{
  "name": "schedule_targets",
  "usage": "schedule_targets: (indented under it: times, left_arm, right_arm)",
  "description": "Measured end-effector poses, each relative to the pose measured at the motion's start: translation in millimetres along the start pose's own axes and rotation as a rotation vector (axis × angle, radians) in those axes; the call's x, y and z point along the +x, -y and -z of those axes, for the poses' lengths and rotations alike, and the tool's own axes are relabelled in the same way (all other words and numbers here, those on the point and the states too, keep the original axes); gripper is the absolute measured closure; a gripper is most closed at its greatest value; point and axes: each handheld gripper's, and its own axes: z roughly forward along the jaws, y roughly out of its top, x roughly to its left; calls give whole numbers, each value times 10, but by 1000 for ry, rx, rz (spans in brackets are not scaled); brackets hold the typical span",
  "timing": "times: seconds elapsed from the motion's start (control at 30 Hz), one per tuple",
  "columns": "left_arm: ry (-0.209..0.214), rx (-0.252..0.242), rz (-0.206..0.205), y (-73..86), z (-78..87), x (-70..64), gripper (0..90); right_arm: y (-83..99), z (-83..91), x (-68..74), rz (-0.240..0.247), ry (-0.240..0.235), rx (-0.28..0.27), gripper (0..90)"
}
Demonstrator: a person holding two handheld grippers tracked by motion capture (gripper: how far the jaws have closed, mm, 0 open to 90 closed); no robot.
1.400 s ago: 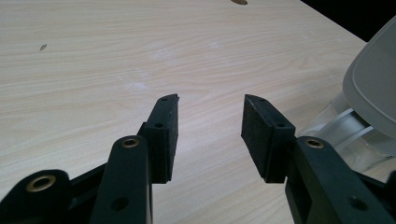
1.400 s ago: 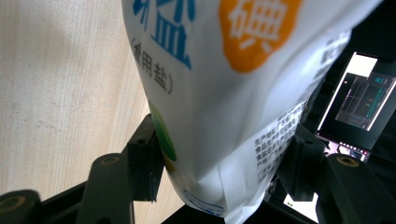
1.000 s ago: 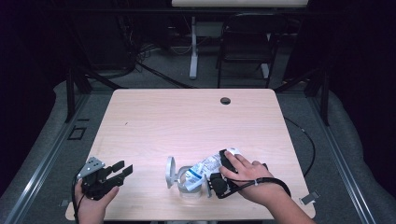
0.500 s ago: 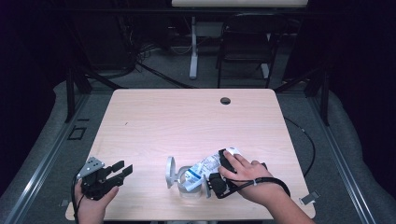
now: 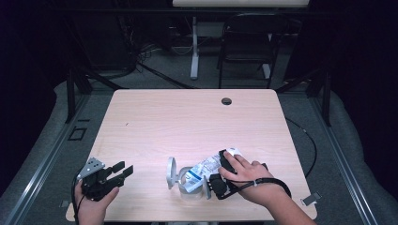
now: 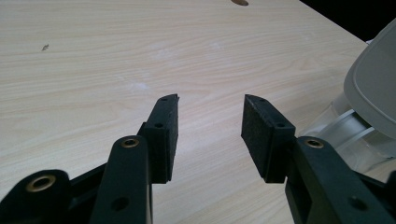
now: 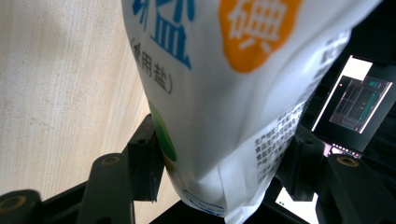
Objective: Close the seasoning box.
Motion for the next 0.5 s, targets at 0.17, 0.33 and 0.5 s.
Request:
schedule_targets:
  times: [0.17, 0.33, 0.5]
  left_arm:
    - [0, 0, 0, 0, 0, 0, 569]
    - [0, -4, 2, 0, 0, 0, 569]
    - [0, -8, 2, -1, 2, 0, 569]
  right_arm:
    - [-5, 10, -10, 10, 0, 11, 419]
    - [-6, 6, -8, 7, 1, 5, 419]
    - [-8, 3, -7, 8, -1, 2, 419]
